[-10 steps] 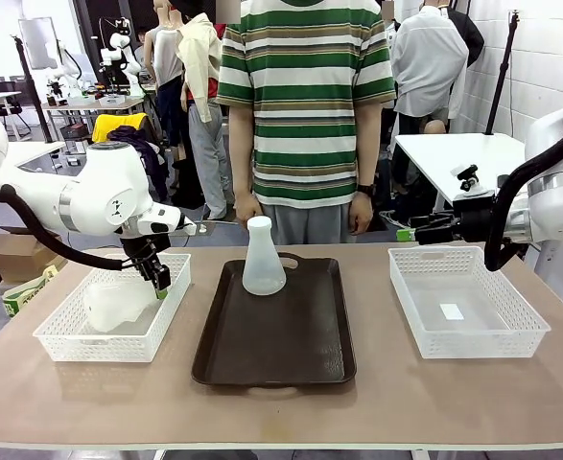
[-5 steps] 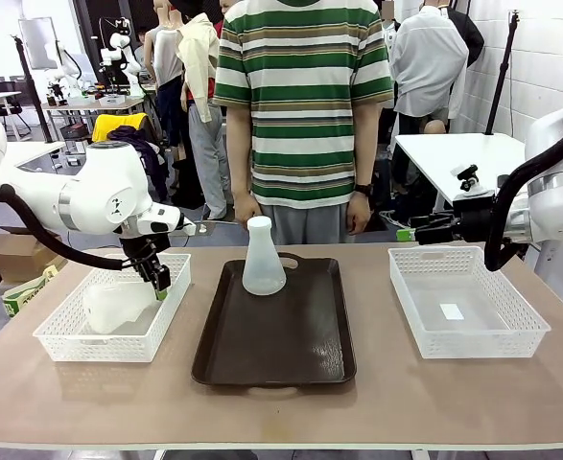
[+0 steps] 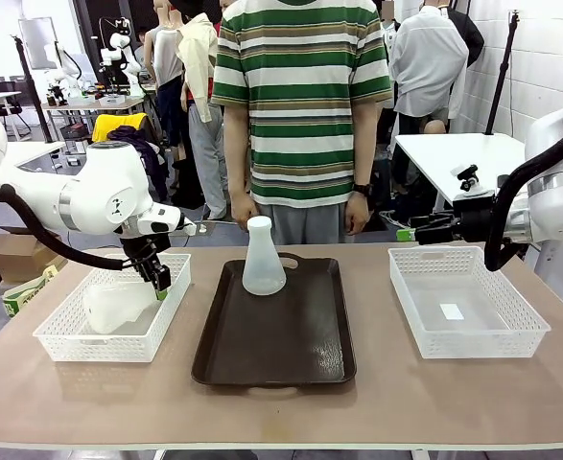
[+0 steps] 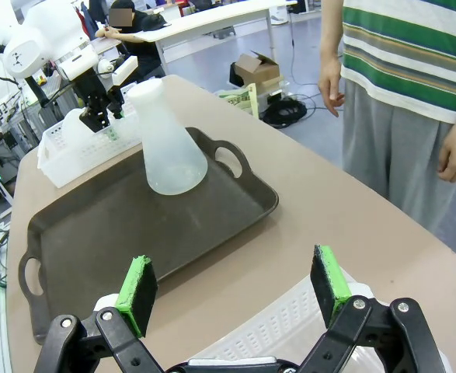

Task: Prepare the laboratory tools.
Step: Pick up the Big flask that the person points to, then place the picked Big flask upright in the Handle tray as directed by the person.

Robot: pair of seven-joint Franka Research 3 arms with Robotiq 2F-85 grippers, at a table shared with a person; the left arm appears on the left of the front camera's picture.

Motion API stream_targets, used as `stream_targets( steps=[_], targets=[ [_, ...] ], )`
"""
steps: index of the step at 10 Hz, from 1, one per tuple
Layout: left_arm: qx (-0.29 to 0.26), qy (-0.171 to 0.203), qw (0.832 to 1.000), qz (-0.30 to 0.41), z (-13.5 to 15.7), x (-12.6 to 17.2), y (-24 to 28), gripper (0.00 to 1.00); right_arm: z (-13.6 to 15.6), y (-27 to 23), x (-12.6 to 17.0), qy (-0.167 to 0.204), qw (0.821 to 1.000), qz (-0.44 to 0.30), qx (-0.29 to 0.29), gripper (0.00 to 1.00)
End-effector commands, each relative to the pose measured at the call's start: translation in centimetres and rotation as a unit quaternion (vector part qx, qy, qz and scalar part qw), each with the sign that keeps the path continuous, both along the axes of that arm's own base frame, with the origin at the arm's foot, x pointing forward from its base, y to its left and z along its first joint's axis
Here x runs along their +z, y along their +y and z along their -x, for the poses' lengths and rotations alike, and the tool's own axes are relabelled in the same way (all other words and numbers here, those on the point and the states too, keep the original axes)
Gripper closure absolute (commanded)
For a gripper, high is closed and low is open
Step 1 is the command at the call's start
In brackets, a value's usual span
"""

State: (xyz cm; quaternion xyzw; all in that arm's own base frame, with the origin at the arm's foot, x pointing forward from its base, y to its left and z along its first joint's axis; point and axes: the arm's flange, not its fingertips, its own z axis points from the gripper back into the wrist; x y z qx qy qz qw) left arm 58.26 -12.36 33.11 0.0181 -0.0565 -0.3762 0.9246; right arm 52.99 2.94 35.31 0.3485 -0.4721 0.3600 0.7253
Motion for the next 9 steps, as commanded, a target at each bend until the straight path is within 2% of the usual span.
stream_targets(
  steps=[1,9],
  targets=[
    [-0.004,-0.008,1.000,-0.004,-0.20,-0.06,0.10,1.00,0.04,0.03,-0.07,0.001,1.000,0.000,0.000,0.00],
    [-0.004,-0.008,1.000,-0.004,-0.20,-0.06,0.10,1.00,0.04,0.03,-0.07,0.001,1.000,0.000,0.000,0.00]
  ],
)
